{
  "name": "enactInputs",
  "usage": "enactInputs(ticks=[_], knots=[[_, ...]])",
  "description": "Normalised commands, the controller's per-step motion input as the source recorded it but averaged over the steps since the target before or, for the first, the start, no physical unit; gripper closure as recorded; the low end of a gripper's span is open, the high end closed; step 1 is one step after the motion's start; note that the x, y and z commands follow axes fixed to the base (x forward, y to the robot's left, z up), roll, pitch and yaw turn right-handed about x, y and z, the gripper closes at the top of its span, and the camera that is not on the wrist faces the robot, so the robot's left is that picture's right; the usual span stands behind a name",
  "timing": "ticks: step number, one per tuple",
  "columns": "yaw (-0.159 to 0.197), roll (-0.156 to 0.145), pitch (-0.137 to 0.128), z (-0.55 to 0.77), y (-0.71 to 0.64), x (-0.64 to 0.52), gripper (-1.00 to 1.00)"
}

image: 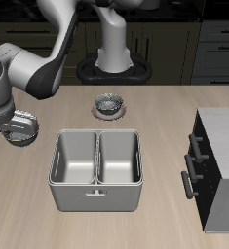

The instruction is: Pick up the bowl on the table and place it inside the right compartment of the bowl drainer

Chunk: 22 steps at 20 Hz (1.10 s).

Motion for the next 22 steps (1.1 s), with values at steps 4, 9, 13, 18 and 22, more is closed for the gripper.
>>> enactInputs(ticks=[4, 9, 13, 18, 22], knots=[[0.000, 0.014, -0.035, 0.29, 0.04, -0.11, 1.00], [-0.007, 0.012, -0.036, 0.30, 0.03, -0.08, 1.00], [-0.027, -0.001, -0.041, 0.27, -0.03, -0.07, 1.00], [0.001, -0.003, -0.035, 0.27, 0.02, -0.09, 1.00], [-0.016, -0.008, -0.054, 0.30, -0.03, -0.18, 1.00]])
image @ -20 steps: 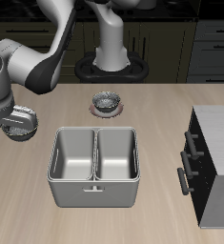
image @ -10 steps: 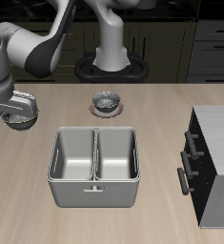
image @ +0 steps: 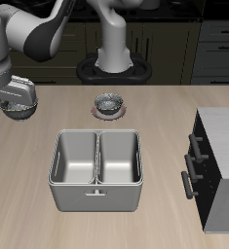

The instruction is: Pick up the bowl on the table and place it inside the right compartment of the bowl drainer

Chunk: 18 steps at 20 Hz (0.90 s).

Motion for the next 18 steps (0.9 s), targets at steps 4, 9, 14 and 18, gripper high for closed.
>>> enactInputs(ticks=[4, 9, 14, 18], knots=[[-0.006, 0.008, -0.050, 0.30, 0.03, -0.15, 1.00], [0.011, 0.005, -0.027, 0.16, 0.08, 0.01, 1.00], [-0.003, 0.043, -0.018, 0.05, 0.17, 0.06, 1.00], [-0.030, 0.045, -0.044, 0.11, 0.19, 0.09, 1.00]])
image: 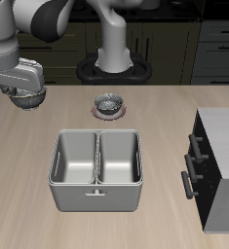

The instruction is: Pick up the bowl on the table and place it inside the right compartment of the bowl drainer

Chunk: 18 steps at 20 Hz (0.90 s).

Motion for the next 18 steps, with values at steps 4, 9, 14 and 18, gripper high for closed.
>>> enactInputs(ticks=[4, 9, 14, 18], knots=[[-0.015, 0.058, -0.013, 0.06, 0.36, 0.18, 1.00], [-0.003, 0.042, 0.000, 0.02, 0.25, 0.10, 1.00], [0.014, 0.057, -0.010, 0.08, 0.35, 0.02, 1.00], [0.008, 0.053, -0.020, 0.14, 0.29, -0.04, 1.00]])
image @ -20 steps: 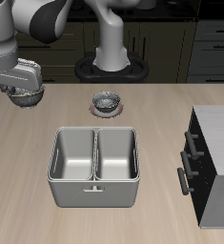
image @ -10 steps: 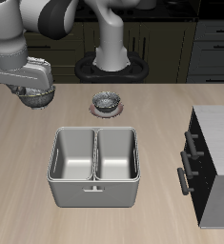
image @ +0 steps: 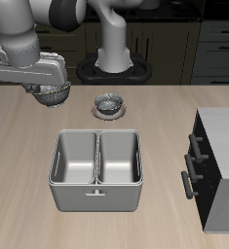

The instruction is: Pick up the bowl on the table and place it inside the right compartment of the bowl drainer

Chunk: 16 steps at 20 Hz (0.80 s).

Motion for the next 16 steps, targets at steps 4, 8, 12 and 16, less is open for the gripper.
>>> enactInputs(ticks=[4, 8, 12, 16], knots=[[0.016, 0.035, -0.036, 0.21, 0.27, -0.03, 1.00], [0.006, 0.020, -0.013, 0.12, 0.13, 0.07, 1.00], [0.002, 0.012, -0.005, 0.08, 0.12, 0.09, 1.00], [0.009, -0.007, -0.021, 0.10, 0.18, 0.23, 1.00]])
